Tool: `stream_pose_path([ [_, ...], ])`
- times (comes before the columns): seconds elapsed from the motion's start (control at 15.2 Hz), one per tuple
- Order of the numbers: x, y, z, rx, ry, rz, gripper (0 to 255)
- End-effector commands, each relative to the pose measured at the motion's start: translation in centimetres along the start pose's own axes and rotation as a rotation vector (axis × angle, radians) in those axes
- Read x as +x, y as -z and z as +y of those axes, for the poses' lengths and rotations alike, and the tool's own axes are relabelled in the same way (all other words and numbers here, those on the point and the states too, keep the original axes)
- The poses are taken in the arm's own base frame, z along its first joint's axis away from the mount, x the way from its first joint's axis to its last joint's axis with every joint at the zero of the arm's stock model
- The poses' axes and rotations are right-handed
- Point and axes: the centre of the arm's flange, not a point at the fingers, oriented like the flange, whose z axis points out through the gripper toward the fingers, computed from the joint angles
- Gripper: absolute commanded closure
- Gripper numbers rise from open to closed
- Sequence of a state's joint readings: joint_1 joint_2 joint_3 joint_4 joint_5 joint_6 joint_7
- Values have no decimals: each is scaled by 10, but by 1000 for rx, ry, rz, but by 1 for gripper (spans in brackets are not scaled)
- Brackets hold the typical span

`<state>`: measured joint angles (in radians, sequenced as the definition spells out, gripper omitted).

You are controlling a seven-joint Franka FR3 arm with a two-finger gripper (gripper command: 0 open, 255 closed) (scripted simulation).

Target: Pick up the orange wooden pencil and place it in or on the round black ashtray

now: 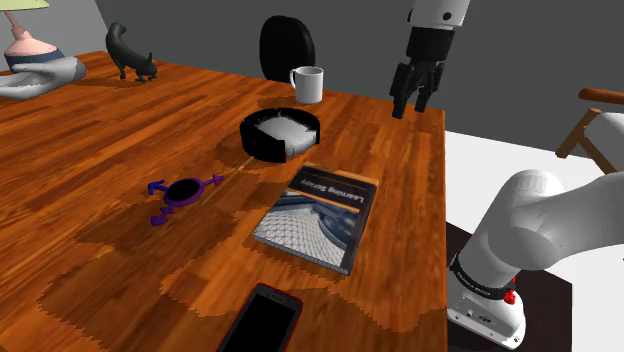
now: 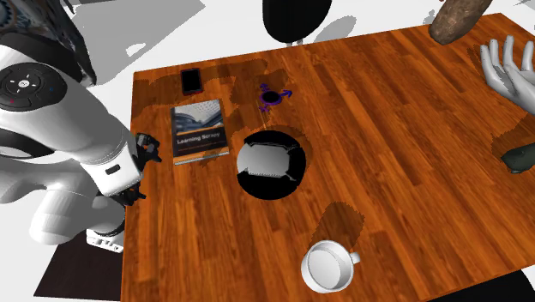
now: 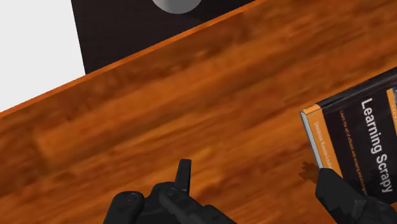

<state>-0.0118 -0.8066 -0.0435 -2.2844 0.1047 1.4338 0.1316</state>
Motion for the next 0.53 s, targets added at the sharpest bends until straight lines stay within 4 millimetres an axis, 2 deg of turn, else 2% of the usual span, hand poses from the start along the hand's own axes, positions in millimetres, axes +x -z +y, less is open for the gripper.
stream_pose_path([
  [0.0, 0, 0, 0, 0, 0, 0, 0],
  [0.46, 2, -31, -83, 25, -249, 62, 0],
])
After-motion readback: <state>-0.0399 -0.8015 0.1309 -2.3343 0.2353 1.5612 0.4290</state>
